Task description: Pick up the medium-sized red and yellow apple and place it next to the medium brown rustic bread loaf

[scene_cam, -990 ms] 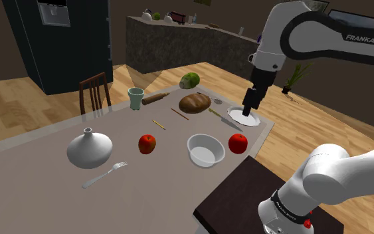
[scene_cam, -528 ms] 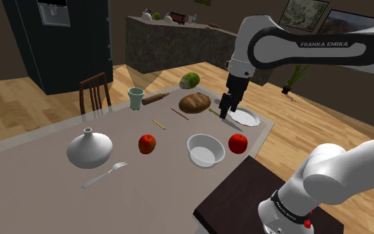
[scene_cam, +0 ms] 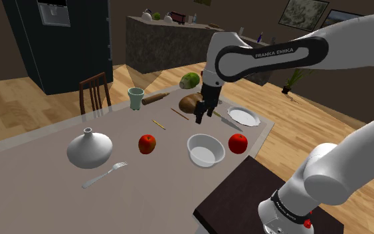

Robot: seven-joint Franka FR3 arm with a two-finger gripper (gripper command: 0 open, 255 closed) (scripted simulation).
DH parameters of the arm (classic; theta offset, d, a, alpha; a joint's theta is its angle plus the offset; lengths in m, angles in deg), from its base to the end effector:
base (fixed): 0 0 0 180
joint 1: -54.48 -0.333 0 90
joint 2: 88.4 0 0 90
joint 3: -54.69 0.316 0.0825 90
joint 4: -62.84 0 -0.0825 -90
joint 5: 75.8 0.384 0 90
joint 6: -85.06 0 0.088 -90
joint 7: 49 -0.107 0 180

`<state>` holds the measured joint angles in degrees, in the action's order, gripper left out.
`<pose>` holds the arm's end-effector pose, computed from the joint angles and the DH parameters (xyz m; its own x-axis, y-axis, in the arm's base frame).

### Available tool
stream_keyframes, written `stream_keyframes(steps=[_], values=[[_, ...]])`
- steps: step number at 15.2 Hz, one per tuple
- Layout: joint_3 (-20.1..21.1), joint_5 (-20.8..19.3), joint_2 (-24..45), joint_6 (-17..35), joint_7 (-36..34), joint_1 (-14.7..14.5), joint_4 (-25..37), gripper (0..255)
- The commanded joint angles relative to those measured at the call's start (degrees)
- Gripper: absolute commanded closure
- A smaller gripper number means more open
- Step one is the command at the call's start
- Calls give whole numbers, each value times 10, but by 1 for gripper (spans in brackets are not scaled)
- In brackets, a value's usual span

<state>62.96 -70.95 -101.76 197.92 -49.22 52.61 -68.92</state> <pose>0.4535 0.0882 0.4333 0.9863 0.1319 -0.0991 0.1284 -0.9909 -0.0407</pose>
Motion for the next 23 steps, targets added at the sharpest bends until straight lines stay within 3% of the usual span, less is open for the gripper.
stream_keyframes(steps=[1,11,21,23], values=[[4,-2,43,23,0,-2,23,0],[23,-29,261,98,-16,-22,176,0],[24,-62,479,99,-27,-60,402,0],[24,-63,487,111,-28,-61,398,0]])
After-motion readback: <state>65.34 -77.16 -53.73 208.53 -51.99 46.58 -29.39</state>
